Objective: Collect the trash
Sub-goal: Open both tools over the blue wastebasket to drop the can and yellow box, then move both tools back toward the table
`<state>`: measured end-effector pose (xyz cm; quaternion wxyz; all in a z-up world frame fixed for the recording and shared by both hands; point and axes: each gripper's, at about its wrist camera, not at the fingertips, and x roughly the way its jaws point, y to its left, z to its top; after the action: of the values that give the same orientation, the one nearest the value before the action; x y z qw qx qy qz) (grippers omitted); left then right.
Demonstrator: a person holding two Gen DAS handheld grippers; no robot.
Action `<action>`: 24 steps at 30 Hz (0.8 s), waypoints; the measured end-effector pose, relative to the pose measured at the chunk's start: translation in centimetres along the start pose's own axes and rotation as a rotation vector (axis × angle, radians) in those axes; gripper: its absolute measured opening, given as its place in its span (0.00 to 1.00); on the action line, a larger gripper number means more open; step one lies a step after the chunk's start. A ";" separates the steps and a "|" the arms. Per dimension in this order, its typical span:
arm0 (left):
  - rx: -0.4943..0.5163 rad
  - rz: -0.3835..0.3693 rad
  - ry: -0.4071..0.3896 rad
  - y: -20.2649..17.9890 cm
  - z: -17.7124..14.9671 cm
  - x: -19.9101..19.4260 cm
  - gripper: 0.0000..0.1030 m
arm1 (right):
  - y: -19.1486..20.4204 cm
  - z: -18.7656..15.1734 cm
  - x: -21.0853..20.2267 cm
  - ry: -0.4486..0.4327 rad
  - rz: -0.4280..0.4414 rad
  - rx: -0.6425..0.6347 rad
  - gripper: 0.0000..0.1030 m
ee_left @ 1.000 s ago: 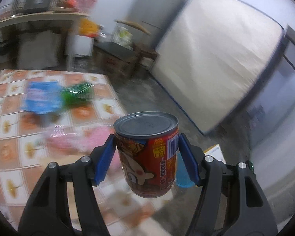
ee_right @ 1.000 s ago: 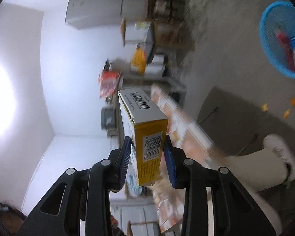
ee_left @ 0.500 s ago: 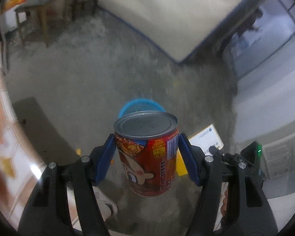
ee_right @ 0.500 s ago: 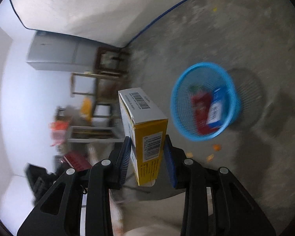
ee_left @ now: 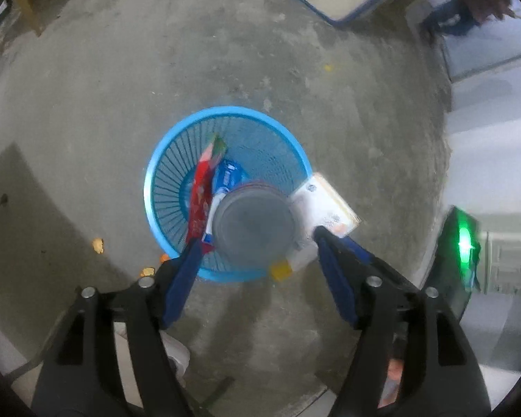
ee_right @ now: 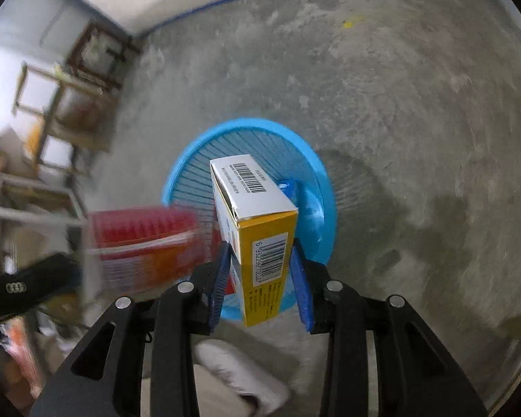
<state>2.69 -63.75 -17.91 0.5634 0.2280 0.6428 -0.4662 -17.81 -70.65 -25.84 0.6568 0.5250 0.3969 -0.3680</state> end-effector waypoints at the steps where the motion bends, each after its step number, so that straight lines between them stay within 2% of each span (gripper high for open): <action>1: -0.012 -0.007 -0.019 0.0 0.1 -0.7 0.69 | 0.2 0.4 1.0 0.006 -0.026 -0.013 0.34; 4: 0.005 -0.033 -0.056 -0.1 -0.2 -2.8 0.71 | -0.1 1.3 4.3 0.061 -0.104 -0.041 0.39; 6: 0.036 -0.015 -0.082 -0.2 -0.6 -4.4 0.71 | -0.4 1.4 5.8 0.080 -0.136 -0.052 0.41; 10: 0.061 -0.008 -0.148 -0.1 -2.1 -8.8 0.72 | -0.5 0.8 6.1 0.061 -0.162 -0.072 0.41; 15: 0.076 -0.013 -0.226 0.6 -4.5 -13.8 0.73 | -1.0 -0.7 3.6 0.015 -0.125 -0.075 0.41; 19: 0.075 -0.063 -0.282 1.7 -7.9 -17.7 0.73 | -1.0 -3.0 -0.5 -0.042 -0.072 -0.078 0.42; 24: 0.081 -0.080 -0.383 3.5 -13.0 -22.3 0.75 | 0.8 -6.7 -6.3 -0.122 -0.016 -0.136 0.51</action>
<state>4.72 -45.87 0.85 0.6469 0.1317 0.5131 -0.5485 -20.65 -63.48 -20.68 0.7110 0.4525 0.3844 -0.3768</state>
